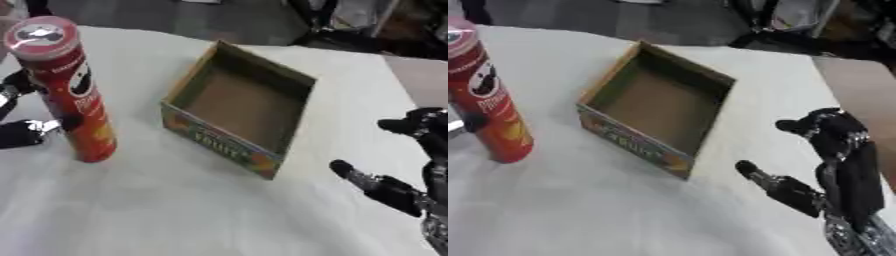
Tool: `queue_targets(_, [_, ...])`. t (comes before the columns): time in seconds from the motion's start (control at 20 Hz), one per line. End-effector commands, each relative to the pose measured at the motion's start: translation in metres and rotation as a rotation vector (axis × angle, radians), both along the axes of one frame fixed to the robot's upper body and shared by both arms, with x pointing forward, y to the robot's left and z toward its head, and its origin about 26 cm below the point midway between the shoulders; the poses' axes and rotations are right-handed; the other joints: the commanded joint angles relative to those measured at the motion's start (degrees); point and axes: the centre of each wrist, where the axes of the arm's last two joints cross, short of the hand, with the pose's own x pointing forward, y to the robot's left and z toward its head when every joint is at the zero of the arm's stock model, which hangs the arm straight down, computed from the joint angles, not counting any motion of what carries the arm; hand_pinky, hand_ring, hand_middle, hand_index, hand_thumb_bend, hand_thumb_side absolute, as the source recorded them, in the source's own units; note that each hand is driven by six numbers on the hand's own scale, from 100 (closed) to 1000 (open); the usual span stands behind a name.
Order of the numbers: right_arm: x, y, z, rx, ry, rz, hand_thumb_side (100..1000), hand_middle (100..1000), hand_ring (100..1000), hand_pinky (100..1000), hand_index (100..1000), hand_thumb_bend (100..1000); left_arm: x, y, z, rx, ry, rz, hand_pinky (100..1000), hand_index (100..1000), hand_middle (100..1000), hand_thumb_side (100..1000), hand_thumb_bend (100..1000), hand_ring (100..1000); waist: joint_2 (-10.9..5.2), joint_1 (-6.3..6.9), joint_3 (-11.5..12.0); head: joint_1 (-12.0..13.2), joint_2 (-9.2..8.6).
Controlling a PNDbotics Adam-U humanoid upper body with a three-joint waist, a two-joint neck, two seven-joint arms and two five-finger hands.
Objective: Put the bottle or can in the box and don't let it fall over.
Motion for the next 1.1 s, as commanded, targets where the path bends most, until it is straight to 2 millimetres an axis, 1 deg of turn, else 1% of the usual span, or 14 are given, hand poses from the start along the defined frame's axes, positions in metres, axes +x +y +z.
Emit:
queue_targets(0.05, [-0.002, -0.003, 0.009, -0.001, -0.029, -0.002, 237, 446, 426, 552, 620, 839, 0.003, 0.0, 0.012, 0.013, -0.033, 0.0, 1000, 990, 986, 639, 682, 1000, -0.63, 0.49, 0.0, 0.0, -0.86])
queue_targets(0.35, [-0.003, -0.007, 0.008, 0.011, -0.029, -0.001, 236, 445, 426, 555, 620, 838, 0.011, -0.007, 0.014, 0.014, -0.028, -0.025, 1000, 985, 983, 630, 643, 1000, -0.41, 0.5, -0.3, 0.4, -1.03])
queue_targets(0.6, [-0.004, -0.007, 0.006, 0.018, -0.027, 0.007, 230, 449, 429, 558, 621, 830, 0.013, -0.009, 0.012, 0.001, -0.015, -0.052, 1000, 962, 968, 605, 605, 1000, -0.29, 0.56, -0.6, 0.7, -1.1])
queue_targets(0.8, [-0.005, -0.007, 0.004, 0.019, -0.026, 0.016, 222, 456, 435, 563, 621, 820, 0.012, -0.01, 0.009, -0.047, 0.012, -0.068, 1000, 909, 952, 585, 572, 1000, -0.26, 0.56, -0.6, 0.7, -1.2])
queue_targets(0.9, [-0.006, -0.006, 0.003, 0.019, -0.022, 0.016, 221, 460, 443, 569, 624, 820, 0.012, -0.011, 0.008, -0.069, 0.022, -0.072, 1000, 874, 942, 588, 539, 1000, -0.25, 0.53, -0.6, 0.8, -1.25])
queue_targets(1.0, [-0.006, -0.006, 0.002, 0.019, -0.018, 0.017, 220, 464, 449, 573, 627, 819, 0.013, -0.013, 0.006, -0.083, 0.029, -0.075, 1000, 842, 928, 584, 525, 1000, -0.23, 0.48, -0.7, 0.9, -1.25])
queue_targets(1.1, [-0.007, -0.006, 0.0, 0.017, -0.013, 0.018, 203, 476, 461, 581, 634, 798, 0.013, -0.013, 0.005, -0.094, 0.035, -0.073, 1000, 797, 915, 572, 497, 1000, -0.18, 0.44, -0.7, 1.0, -1.27])
